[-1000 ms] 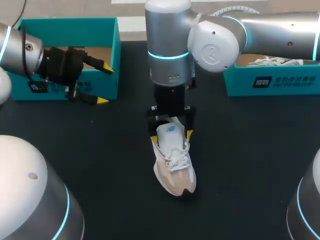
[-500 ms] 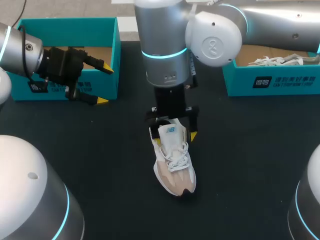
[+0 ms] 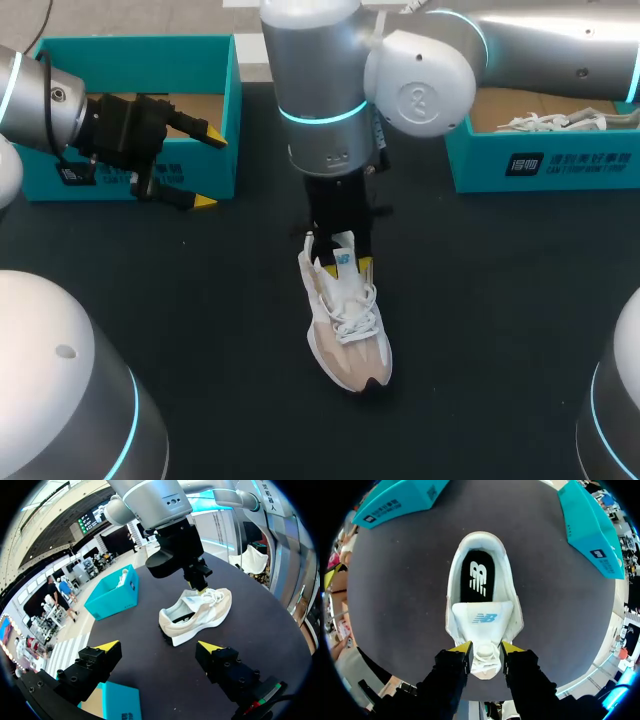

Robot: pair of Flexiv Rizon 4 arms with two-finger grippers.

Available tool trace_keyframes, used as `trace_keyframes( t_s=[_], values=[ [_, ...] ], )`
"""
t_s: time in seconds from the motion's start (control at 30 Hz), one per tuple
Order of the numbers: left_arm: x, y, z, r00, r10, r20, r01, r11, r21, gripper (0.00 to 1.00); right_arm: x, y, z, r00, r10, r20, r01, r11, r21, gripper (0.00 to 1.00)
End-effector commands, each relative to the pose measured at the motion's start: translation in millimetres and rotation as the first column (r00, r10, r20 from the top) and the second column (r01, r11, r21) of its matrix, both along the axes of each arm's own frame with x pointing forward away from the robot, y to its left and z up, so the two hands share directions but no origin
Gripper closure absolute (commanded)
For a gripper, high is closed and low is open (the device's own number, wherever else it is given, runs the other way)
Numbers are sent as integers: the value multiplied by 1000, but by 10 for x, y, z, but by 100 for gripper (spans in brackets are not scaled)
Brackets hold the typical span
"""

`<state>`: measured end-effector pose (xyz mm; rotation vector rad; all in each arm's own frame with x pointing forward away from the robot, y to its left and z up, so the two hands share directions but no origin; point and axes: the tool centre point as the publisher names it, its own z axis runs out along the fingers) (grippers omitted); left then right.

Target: Take the shoe out of the shoebox, open the shoe tongue, remove and reinsert the insole, then place the shoe into the shoebox

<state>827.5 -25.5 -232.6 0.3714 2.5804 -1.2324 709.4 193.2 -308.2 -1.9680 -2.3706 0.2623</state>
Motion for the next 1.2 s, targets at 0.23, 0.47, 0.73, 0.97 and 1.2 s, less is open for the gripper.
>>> trace_keyframes(
  t_s=[0.23,0.47,0.73,0.97,1.2],
  values=[
    [1,-1,-4,1000,-1,0,1,1000,2,0,151,-18,-196,1000,28,0,-28,999,18,71],
    [1,-1,-4,1000,-1,0,1,1000,2,0,189,1,-260,999,44,5,-44,996,72,66],
    [1,-1,-4,1000,-1,0,1,1000,2,0,164,-15,-7,958,264,109,-270,962,41,65],
    [1,-1,-4,1000,-1,0,1,1000,2,0,95,155,394,601,799,33,-793,601,-100,0],
    [1,-1,-4,1000,-1,0,1,1000,2,0,95,155,394,601,799,33,-793,601,-100,0]
  ],
)
